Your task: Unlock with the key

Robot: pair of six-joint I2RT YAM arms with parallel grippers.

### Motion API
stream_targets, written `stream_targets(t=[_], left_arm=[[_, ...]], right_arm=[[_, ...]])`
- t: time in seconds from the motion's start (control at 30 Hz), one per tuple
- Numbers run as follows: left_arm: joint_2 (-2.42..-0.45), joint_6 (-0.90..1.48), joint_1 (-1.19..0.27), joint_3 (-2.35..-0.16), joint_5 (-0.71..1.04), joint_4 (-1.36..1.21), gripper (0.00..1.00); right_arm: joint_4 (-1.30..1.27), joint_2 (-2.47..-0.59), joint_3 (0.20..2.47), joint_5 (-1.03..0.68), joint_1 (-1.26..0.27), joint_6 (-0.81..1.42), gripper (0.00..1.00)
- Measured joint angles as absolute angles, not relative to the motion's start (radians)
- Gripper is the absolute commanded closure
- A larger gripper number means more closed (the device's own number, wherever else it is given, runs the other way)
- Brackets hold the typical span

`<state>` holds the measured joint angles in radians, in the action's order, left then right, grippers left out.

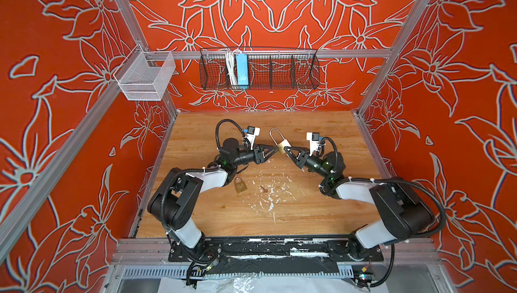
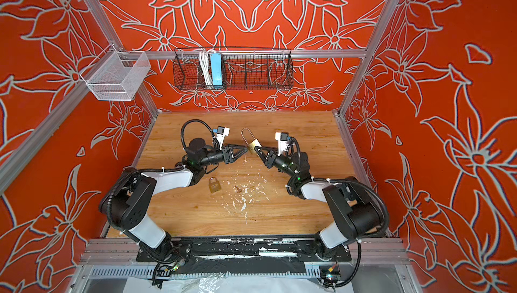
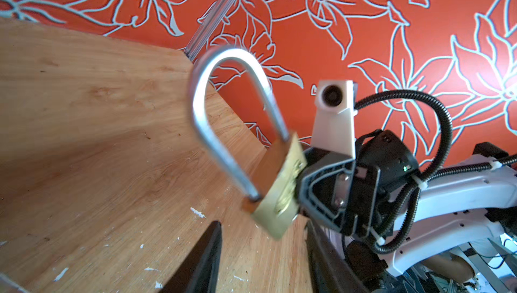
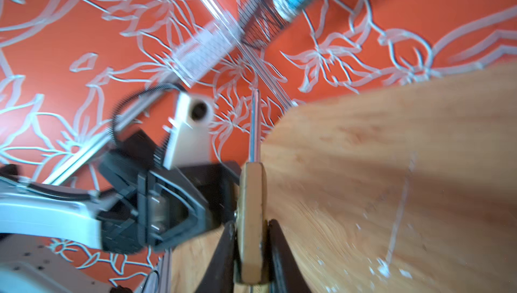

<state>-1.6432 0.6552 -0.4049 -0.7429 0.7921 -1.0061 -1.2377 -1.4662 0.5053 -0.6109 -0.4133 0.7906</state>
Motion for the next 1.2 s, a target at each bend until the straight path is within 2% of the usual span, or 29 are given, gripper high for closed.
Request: stream_targets(t=[0.2, 0.5, 0.83, 1.0, 1.2], left_arm=[[-1.643, 0.670, -0.418, -0.736, 0.789, -1.122, 0.49], [-1.643, 0.756, -0.430, -0.731, 0.817, -1.338, 0.46], [-1.623, 0.774, -0.459, -0.731, 0.840, -1.363, 0.46], [-1.579, 0.775, -0.473, -0.731, 0.836, -1.366, 0.50], [-1.573, 0.788, -0.473, -0.731, 0.838, -1.368, 0.61]], right_arm=[[-1.209, -1.329, 0.505, -0.597, -0.421, 0.793, 1.00], [-1.012, -1.163, 0.506, -0.565, -0.464, 0.728, 1.00], [-0.916, -1.148, 0.530, -0.509, -0.538, 0.661, 1.00], [-0.921, -1.183, 0.550, -0.505, -0.565, 0.657, 1.00], [-0.939, -1.193, 0.558, -0.497, -0.585, 0.654, 1.00]])
